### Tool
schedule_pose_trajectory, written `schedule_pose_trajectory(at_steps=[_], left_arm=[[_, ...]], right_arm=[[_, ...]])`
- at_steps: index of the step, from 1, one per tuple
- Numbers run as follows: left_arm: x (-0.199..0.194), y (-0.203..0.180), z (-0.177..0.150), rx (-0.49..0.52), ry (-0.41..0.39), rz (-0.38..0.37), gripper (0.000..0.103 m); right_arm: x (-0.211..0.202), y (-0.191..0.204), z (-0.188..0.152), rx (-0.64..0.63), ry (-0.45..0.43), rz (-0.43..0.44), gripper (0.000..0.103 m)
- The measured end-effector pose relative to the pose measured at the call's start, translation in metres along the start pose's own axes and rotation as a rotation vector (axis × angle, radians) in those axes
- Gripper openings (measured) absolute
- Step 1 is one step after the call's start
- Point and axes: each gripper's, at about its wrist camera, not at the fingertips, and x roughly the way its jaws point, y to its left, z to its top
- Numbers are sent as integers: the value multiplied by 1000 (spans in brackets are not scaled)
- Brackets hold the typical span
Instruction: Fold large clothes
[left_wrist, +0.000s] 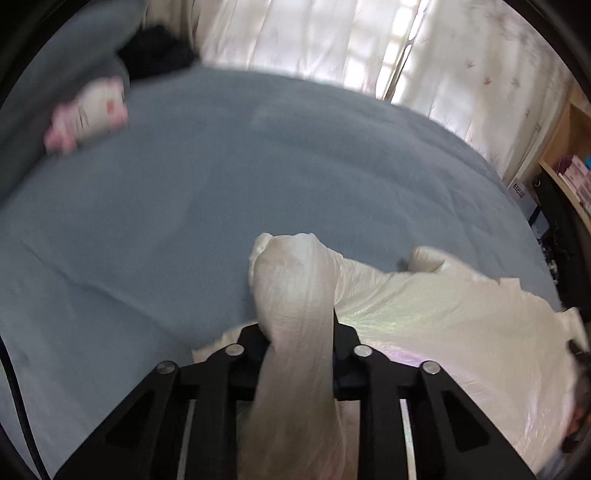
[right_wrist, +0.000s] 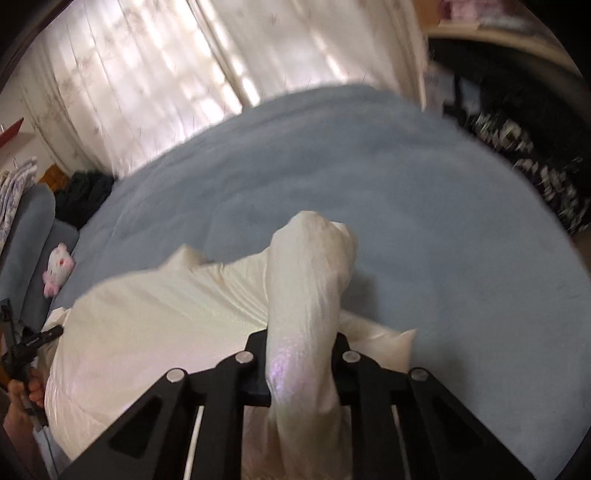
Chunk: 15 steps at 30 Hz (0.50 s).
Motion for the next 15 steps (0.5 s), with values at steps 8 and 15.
schedule_pose_trajectory(at_steps=[8,15], left_arm=[[37,-46,-23,139,-19,250,26],[37,-40,-32,111,-20,258,36]], right_arm=[[37,-4,-19,21,40,-232,20],[40,-3,-19,22,40,-275,36]])
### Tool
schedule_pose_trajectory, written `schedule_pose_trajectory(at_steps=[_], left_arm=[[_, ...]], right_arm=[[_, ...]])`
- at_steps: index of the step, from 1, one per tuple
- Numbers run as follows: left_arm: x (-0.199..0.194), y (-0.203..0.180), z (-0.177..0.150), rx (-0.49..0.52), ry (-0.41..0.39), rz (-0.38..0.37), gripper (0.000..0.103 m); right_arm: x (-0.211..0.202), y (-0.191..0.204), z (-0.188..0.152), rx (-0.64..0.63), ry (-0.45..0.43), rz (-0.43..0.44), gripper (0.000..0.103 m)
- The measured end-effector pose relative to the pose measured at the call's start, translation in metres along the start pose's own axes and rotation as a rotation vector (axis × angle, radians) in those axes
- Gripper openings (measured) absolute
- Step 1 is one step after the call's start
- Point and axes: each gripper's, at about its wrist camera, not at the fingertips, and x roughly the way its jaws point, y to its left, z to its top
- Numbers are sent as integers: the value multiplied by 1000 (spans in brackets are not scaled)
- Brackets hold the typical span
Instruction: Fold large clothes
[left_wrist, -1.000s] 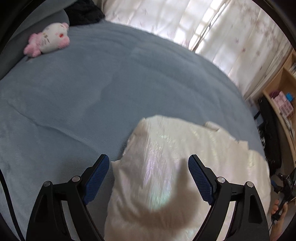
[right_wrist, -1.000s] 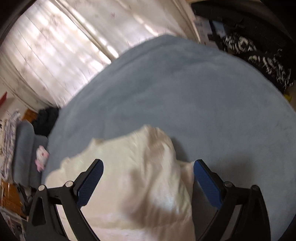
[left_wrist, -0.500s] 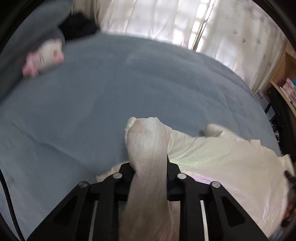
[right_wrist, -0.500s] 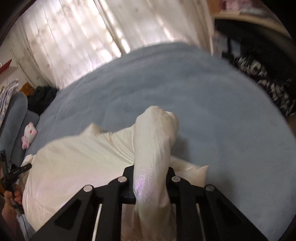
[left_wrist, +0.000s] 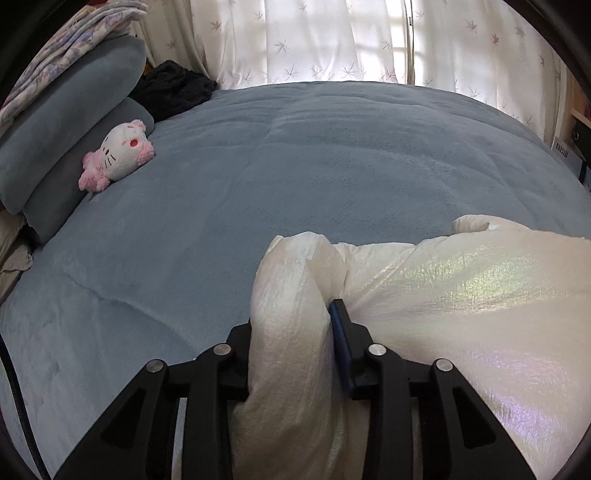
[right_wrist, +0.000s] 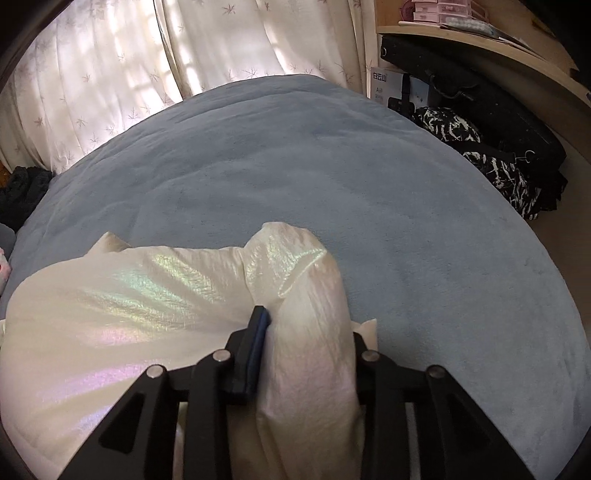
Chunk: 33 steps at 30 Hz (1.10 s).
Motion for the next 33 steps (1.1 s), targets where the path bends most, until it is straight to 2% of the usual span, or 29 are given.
schedule_pose_trajectory(at_steps=[3,7,10,14,18,24,27,29,33], left_arm=[[3,11,5,-15,5,10,49],[-20,24,9,-18,-37,8,52],[-50,30,17,-41,-88,-24,57],[-91,22,28,-38,-167,-94,64],[-111,-16,29,-6,-184,-183,68],[-88,-91,13,25,-127,-241,68],[-71,-114,6,28,-117,-249,68],[-57,-126,2,49,-107,-226,68],[-28,-132,-3,25,-76,-197,72]], right_arm=[[-8,1,4,10,6,-13,39],[-31,5,6,6,-24,-43,39],[-60,19,10,-37,-80,-51,39],[-93,51,17,-98,-133,13,45],[-108,99,15,-158,-160,113,50],[-71,165,-3,-176,-105,205,50],[-42,183,-16,-184,-91,194,50],[-21,190,-24,-199,-80,154,50],[3,188,-30,-177,-79,152,51]])
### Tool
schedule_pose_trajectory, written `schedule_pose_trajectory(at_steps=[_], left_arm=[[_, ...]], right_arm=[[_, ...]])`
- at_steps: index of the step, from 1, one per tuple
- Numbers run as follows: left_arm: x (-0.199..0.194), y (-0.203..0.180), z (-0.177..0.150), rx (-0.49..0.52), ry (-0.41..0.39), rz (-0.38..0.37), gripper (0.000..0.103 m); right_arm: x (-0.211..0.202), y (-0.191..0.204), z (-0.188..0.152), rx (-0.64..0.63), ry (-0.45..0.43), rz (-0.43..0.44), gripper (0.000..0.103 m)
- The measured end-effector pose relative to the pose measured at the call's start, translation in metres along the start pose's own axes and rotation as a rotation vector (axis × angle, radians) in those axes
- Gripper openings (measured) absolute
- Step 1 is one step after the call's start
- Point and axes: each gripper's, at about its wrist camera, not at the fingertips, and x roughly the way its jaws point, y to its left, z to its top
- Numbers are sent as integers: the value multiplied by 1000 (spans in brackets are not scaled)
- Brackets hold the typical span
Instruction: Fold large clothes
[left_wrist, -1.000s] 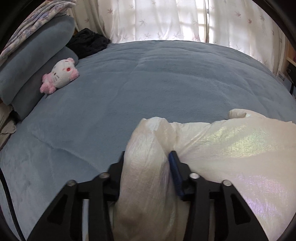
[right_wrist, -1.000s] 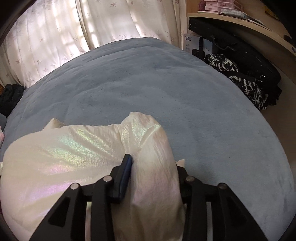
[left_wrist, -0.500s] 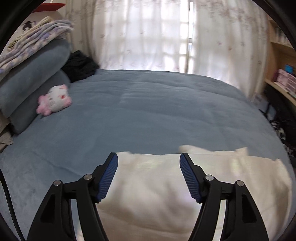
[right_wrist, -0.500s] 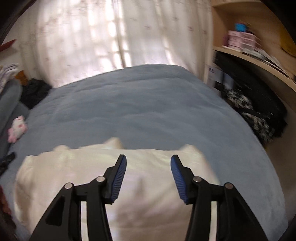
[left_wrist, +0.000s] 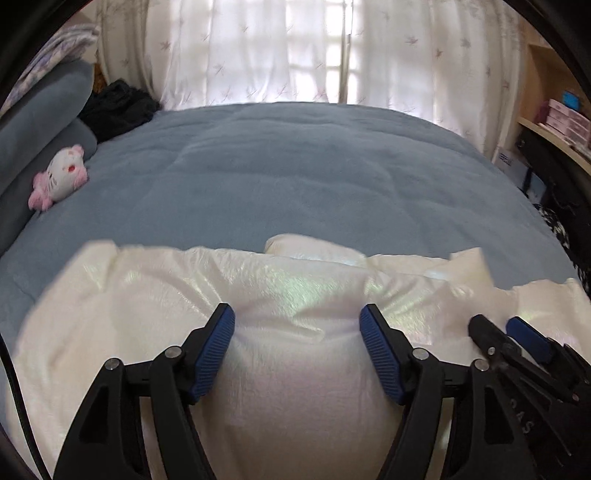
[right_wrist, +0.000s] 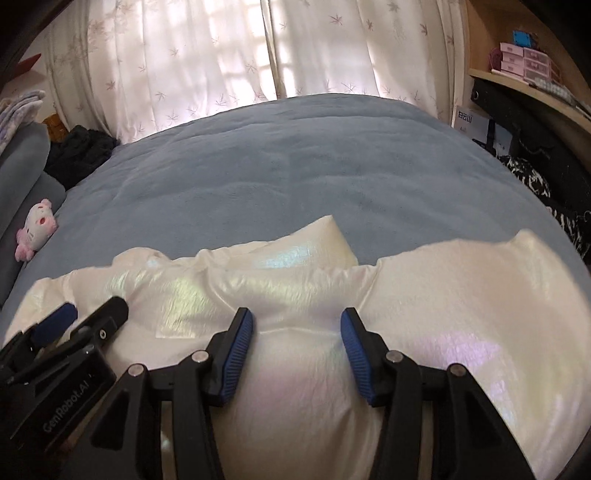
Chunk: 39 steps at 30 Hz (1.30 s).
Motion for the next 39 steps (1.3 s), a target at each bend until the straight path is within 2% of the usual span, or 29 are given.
schedule_pose_trajectory(at_steps=[7,12,22,39], left_arm=[[29,-7,-8,19,-2,51,85],[34,-3,-16,8,-31,38,86],[45,2,-24,-21,-61,18,87],[56,9,-17,-48,-21,-18,90]], right_arm=[[27,10,-5,-36,1,-50,56],[36,1,-12,-5,-33,-20,57],[48,0,-15,9,-71,-13,57],[51,1,-15,18,-63,-7,57]])
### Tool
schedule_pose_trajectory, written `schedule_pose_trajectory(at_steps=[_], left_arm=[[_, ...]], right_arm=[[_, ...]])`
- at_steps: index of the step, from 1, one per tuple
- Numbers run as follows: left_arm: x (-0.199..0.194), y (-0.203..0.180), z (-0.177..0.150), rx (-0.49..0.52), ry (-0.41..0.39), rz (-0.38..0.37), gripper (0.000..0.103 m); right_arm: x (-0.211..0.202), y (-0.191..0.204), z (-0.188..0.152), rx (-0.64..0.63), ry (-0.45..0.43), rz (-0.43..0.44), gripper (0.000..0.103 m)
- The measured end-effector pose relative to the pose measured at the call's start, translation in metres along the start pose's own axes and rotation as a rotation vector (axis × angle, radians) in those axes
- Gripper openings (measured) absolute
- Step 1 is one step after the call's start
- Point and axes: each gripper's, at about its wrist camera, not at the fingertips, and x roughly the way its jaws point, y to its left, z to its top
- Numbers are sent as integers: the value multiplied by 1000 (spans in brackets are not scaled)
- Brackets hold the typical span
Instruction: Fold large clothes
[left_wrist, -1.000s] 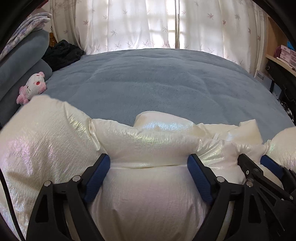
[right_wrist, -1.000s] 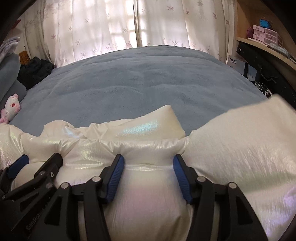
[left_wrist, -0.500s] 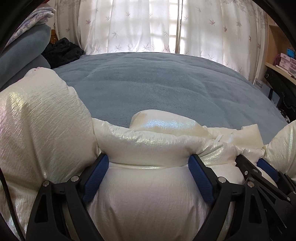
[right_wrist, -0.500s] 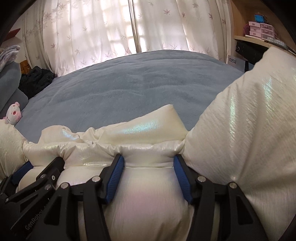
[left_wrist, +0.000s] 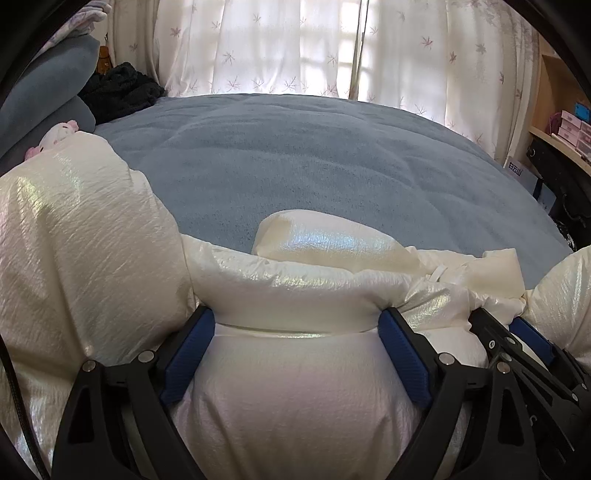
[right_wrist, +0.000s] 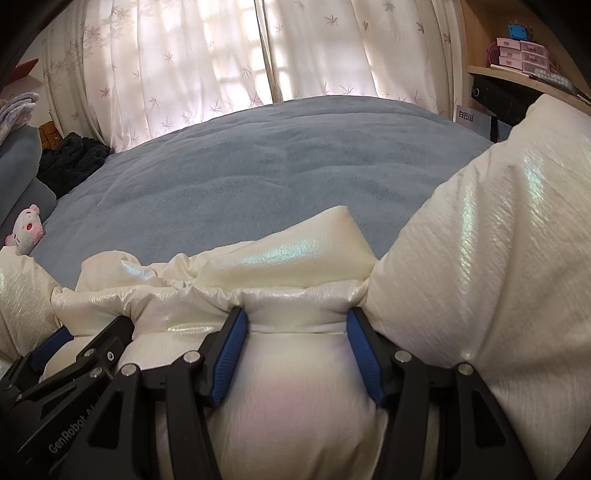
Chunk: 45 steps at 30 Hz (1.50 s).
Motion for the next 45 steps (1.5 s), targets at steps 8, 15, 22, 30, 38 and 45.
schedule_pose_trajectory(at_steps=[8,15,22,30,38,45], left_arm=[[3,-2,4,-1,26,-2,91],[5,-4,19,111,119,9,93],[-8,31,33,151,114,60,94],[-18,94,50,84,129,236,94],[-60,148,55,24,110,313,94],[-134,170,52,49,9,290,94]], right_arm=[[1,-1,1,12,17,15,58],[0,-8,12,-10,105,74,58],[-22,-52,23,27,109,156,40],[-49,-104,39,56,88,124,40],[-94,-142,44,58,58,33,43],[-150,-141,36,74,0,24,43]])
